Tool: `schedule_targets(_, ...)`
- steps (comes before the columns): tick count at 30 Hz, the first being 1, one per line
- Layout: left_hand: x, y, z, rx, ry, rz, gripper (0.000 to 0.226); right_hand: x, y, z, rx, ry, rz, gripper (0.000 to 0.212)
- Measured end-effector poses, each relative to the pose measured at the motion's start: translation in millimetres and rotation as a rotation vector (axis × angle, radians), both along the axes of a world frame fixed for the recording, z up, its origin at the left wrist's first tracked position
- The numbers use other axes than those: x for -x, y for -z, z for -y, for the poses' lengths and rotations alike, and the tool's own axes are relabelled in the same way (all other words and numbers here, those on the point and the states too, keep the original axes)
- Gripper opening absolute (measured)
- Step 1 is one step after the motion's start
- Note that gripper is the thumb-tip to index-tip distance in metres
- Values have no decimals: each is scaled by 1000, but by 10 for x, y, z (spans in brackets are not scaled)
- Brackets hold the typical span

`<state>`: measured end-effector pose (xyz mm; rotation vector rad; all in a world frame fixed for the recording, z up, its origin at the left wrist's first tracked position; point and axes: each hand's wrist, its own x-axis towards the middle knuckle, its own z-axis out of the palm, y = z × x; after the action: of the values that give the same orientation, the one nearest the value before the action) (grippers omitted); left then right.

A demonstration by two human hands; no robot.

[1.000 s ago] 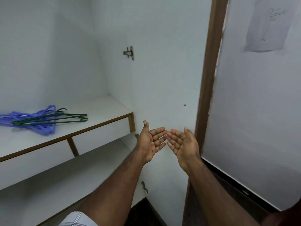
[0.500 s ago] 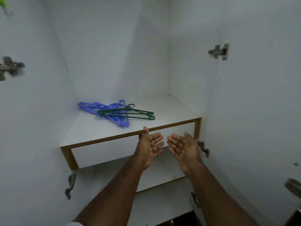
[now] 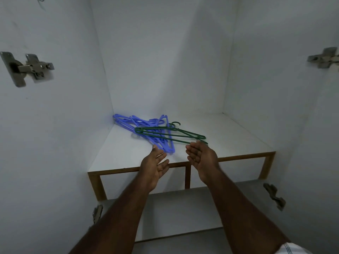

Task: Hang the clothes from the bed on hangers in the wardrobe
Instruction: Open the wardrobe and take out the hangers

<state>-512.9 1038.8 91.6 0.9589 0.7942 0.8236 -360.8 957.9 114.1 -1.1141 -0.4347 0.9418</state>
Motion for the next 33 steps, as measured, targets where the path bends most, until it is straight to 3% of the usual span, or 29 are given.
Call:
schedule_targets(5, -113, 5, -560, 13, -115, 5, 60, -518, 5, -733, 105, 8, 316, 17)
schedule_targets(8, -214, -52, -858, 27, -193, 12, 61, -863, -32, -1097, 252, 28, 704, 39)
schedule_targets(12, -317, -77, -1184, 72, -295, -13, 65, -1330, -23, -1500, 453, -169, 1201, 75)
schedule_targets(17, -353, 0, -1379, 174, -387, -8, 70, -1549, 107, -1834, 669, -536, 1360, 117)
schedule_targets(23, -436, -19, -1471, 197, -360, 32, 72, -1247, 202, -2104, 628, -389, 1562, 105)
schedule_targets(25, -437, -11, -1497, 204, -354, 38, 73, -1041, 204, -2182, 518, -389, 1511, 90)
schedule_targets(27, -392, 7, -1528, 219, -350, 51, 75, -862, 156, -2265, 379, -386, 1334, 63)
schedule_targets(29, -329, 12, -1558, 230, -338, 63, 76, -776, 97, -2337, 290, -344, 959, 41)
schedule_targets(31, -273, 16, -1569, 239, -335, 69, 77, -773, 93, -2365, 261, -314, 494, 31)
schedule_targets(33, -237, 14, -1576, 248, -344, 72, 76, -767, 120, -2334, 278, -350, 164, 25)
